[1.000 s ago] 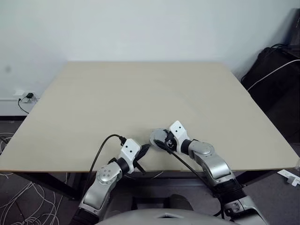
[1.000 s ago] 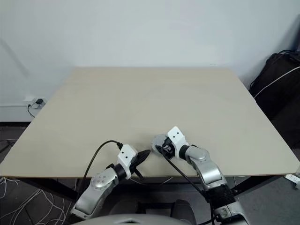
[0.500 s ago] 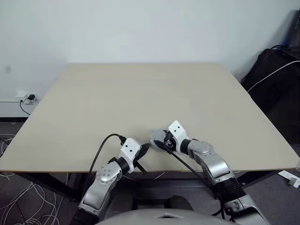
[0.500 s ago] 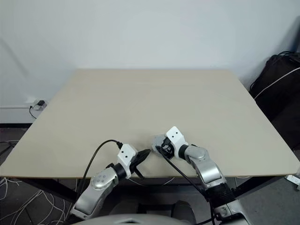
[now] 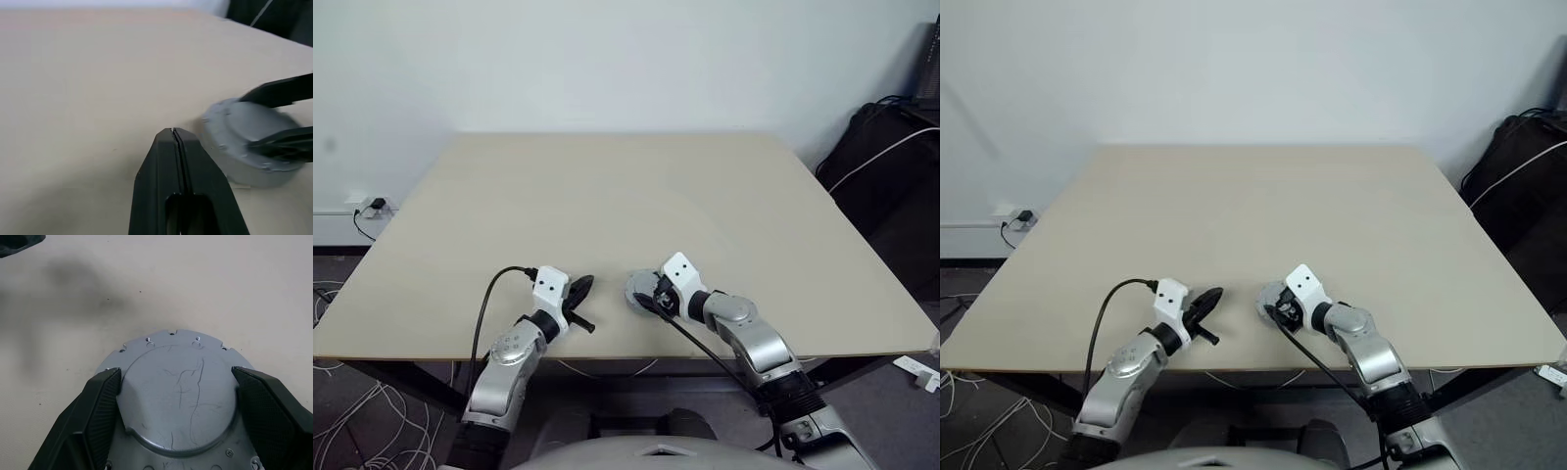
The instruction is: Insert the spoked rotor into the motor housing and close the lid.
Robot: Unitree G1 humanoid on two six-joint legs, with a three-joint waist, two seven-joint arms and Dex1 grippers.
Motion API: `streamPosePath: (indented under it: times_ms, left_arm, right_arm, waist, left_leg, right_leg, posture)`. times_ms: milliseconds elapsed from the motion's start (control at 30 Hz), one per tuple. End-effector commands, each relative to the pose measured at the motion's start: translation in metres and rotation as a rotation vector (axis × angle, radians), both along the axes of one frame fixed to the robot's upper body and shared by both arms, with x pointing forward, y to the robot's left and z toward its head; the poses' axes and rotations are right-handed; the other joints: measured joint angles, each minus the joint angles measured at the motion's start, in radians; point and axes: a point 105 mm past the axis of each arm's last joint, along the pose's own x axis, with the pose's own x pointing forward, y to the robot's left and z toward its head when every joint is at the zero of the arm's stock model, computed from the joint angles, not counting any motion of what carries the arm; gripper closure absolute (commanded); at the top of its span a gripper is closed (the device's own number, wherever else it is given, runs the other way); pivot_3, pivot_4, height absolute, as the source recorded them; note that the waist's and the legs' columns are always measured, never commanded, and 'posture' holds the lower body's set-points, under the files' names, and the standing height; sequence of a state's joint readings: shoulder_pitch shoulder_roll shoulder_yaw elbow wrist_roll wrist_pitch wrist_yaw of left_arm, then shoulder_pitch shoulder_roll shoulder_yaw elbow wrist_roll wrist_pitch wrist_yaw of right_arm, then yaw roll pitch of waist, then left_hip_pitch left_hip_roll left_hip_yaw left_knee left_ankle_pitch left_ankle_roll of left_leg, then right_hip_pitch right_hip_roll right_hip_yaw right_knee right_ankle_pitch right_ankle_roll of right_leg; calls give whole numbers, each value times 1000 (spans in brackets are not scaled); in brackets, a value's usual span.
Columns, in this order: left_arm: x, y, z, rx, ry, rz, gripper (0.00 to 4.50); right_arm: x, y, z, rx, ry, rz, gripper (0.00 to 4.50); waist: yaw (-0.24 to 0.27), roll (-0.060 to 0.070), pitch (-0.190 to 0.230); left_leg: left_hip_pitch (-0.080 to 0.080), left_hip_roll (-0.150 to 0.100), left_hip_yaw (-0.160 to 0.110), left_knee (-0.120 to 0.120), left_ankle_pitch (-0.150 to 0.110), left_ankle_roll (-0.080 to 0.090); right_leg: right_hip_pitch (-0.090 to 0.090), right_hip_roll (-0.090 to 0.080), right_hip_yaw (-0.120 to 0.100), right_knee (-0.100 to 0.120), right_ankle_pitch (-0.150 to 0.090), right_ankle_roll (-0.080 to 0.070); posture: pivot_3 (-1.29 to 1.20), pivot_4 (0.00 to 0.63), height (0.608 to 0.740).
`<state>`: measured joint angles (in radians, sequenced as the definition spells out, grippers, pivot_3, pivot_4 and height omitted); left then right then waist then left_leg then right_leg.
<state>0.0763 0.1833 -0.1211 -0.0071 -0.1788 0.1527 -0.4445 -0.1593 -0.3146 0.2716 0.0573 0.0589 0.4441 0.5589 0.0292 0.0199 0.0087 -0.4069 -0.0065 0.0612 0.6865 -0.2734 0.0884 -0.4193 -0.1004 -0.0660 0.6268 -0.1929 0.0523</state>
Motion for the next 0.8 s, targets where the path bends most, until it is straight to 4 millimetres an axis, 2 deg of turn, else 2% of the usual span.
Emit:
streamPosePath:
  times_ms: [33, 233, 433, 633, 800]
  left_arm:
    - [10, 5, 10, -1, -29, 11, 4500]
    - [12, -1, 12, -4, -38, -4, 4500]
    - [9, -10, 9, -17, -20, -24, 4500]
    - [11, -27, 7, -77, 68, -72, 4500]
    - [25, -47, 17, -161, 128, -144, 4500]
  right_arm:
    - [-1, -14, -15, -71, 35, -56, 1196]
    - [-4, -14, -18, -60, 59, -76, 1196]
    - [-2, -20, -20, -127, 21, -85, 1196]
    - [-1, -21, -22, -153, 13, -78, 1196]
    - [0, -19, -21, -150, 11, -73, 1196]
  waist:
    - [0, -1, 0]
    - [-1, -1, 1]
    - [-1, -1, 1]
    - [-1, -2, 1]
    - [0, -2, 2]
  left_leg:
    - [1, 0, 0, 0, 0, 0]
    - [5, 0, 0, -2, 0, 0]
    - [6, 0, 0, -3, 0, -1]
    - [6, 0, 0, -3, 0, -1]
    - [6, 0, 0, -3, 0, -1]
  right_leg:
    - [1, 0, 0, 0, 0, 0]
    - [5, -7, 0, -1, 0, 0]
    - [5, -7, -1, -1, 0, 1]
    - [5, -11, -5, -1, 0, 1]
    - [6, -12, -8, -1, 1, 3]
  posture:
    - [0, 0, 740]
    - [0, 0, 740]
    - [0, 0, 740]
    - [0, 0, 740]
    - [0, 0, 740]
